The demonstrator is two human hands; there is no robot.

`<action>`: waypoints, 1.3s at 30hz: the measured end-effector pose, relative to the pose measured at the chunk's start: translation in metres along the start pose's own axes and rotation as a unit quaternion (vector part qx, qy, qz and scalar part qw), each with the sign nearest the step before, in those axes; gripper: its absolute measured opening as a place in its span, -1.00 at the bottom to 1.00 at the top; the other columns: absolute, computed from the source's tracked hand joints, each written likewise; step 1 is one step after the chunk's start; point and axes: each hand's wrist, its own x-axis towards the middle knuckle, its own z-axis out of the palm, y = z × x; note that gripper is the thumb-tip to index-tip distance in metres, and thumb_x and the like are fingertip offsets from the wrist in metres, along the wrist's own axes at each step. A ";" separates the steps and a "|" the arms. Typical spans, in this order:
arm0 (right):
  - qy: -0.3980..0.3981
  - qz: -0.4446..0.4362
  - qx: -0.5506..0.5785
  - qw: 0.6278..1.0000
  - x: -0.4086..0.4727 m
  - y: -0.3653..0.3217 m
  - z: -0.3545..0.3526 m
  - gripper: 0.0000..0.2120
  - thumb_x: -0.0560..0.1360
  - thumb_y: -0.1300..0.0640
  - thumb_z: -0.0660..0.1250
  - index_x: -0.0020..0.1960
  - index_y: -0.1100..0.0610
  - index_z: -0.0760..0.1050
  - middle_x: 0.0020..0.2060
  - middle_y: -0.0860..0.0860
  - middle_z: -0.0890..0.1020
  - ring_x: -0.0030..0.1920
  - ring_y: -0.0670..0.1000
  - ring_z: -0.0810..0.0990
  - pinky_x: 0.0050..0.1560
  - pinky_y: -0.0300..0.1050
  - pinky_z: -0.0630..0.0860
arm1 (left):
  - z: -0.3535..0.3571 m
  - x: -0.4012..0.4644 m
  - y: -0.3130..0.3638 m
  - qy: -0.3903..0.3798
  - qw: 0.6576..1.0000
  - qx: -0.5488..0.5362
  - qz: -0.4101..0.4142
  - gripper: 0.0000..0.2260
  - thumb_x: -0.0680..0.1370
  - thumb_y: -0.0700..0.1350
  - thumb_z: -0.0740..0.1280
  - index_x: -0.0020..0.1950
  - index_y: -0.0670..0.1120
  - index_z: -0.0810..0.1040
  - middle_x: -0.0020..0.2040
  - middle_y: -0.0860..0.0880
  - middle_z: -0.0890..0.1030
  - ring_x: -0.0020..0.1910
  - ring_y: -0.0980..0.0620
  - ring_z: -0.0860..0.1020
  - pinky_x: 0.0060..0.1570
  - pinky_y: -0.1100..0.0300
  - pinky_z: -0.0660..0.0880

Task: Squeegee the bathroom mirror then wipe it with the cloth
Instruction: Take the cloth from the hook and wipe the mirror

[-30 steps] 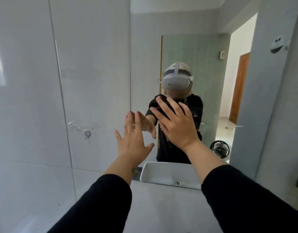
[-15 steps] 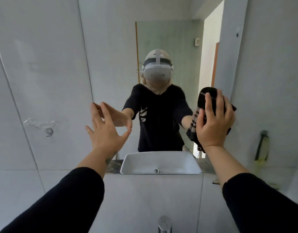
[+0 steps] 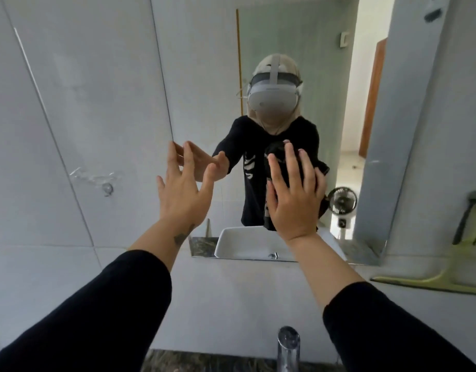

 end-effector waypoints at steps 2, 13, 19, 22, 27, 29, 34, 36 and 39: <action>-0.008 -0.055 0.006 0.998 0.008 -0.026 0.006 -0.58 0.60 0.05 0.19 0.46 -0.01 0.34 0.46 0.07 0.35 0.42 0.15 0.36 0.32 0.14 0.31 | -0.006 0.000 -0.003 -0.007 1.000 -0.005 0.010 -0.45 0.60 0.20 -0.11 0.55 0.07 -0.13 0.57 0.02 -0.20 0.55 0.02 -0.05 0.50 -0.13 -0.11; -0.038 -0.228 0.055 0.971 -0.033 -0.099 0.041 -0.49 0.56 0.08 0.20 0.48 0.09 0.20 0.45 0.03 0.29 0.40 0.07 0.39 0.34 0.05 0.33 | -0.012 -0.003 -0.010 0.007 0.998 -0.053 0.027 -0.41 0.56 0.23 -0.20 0.56 0.04 0.01 0.58 0.04 -0.08 0.53 0.06 0.03 0.47 -0.12 0.09; -0.093 -0.320 0.016 0.943 -0.052 -0.071 0.042 -0.39 0.55 0.07 0.27 0.53 -0.01 0.12 0.51 0.01 0.23 0.47 0.09 0.27 0.39 0.05 0.23 | -0.002 -0.002 -0.007 0.004 0.999 -0.032 0.019 -0.38 0.56 0.27 -0.16 0.56 0.01 -0.07 0.58 0.04 -0.16 0.54 0.05 -0.01 0.48 -0.12 0.05; -0.068 -0.289 0.006 0.955 -0.044 -0.042 0.025 -0.47 0.56 0.11 0.22 0.50 -0.07 0.23 0.47 -0.02 0.32 0.43 0.08 0.34 0.36 0.05 0.27 | 0.000 -0.003 -0.005 0.002 1.000 -0.021 0.011 -0.39 0.57 0.27 -0.14 0.56 0.01 -0.08 0.57 0.04 -0.18 0.54 0.04 -0.01 0.48 -0.12 0.03; -0.043 -0.220 -0.011 0.975 -0.038 0.020 -0.001 -0.56 0.55 0.09 0.26 0.42 -0.08 0.37 0.42 -0.01 0.41 0.38 0.09 0.42 0.31 0.08 0.33 | 0.009 -0.003 -0.002 0.023 0.999 -0.024 0.008 -0.36 0.56 0.26 -0.09 0.56 -0.01 -0.11 0.57 0.02 -0.19 0.54 0.01 -0.01 0.48 -0.13 0.05; -0.045 -0.197 -0.029 0.979 -0.043 0.044 -0.009 -0.57 0.57 0.06 0.26 0.43 -0.07 0.37 0.42 0.01 0.40 0.39 0.11 0.41 0.30 0.10 0.34 | 0.013 -0.004 -0.002 0.037 0.999 -0.021 0.011 -0.36 0.57 0.25 -0.07 0.56 -0.02 -0.12 0.57 0.00 -0.19 0.54 -0.02 0.00 0.47 -0.15 0.06; -0.052 -0.149 -0.053 0.986 -0.072 0.100 -0.022 -0.56 0.59 0.02 0.24 0.46 -0.05 0.33 0.45 0.05 0.32 0.42 0.15 0.33 0.31 0.12 0.30 | 0.024 -0.004 -0.002 0.081 0.996 -0.019 0.023 -0.36 0.58 0.20 -0.03 0.56 -0.05 -0.12 0.57 -0.03 -0.19 0.54 -0.04 -0.01 0.48 -0.15 0.05; -0.064 -0.126 -0.052 0.989 -0.086 0.118 -0.025 -0.55 0.60 0.01 0.21 0.47 -0.03 0.28 0.47 0.06 0.26 0.43 0.16 0.28 0.32 0.13 0.27 | 0.029 -0.003 -0.002 0.103 0.994 -0.022 0.027 -0.36 0.57 0.20 -0.03 0.56 -0.07 -0.11 0.58 -0.05 -0.18 0.54 -0.02 0.00 0.48 -0.11 0.06; -0.066 -0.073 -0.062 0.993 -0.107 0.138 -0.027 -0.57 0.63 -0.01 0.11 0.48 0.00 0.22 0.46 0.09 0.22 0.41 0.17 0.25 0.30 0.15 0.26 | 0.036 -0.002 -0.004 0.130 0.990 -0.034 0.035 -0.36 0.58 0.20 -0.04 0.56 -0.09 -0.09 0.58 -0.08 -0.16 0.54 0.01 0.00 0.47 -0.04 0.11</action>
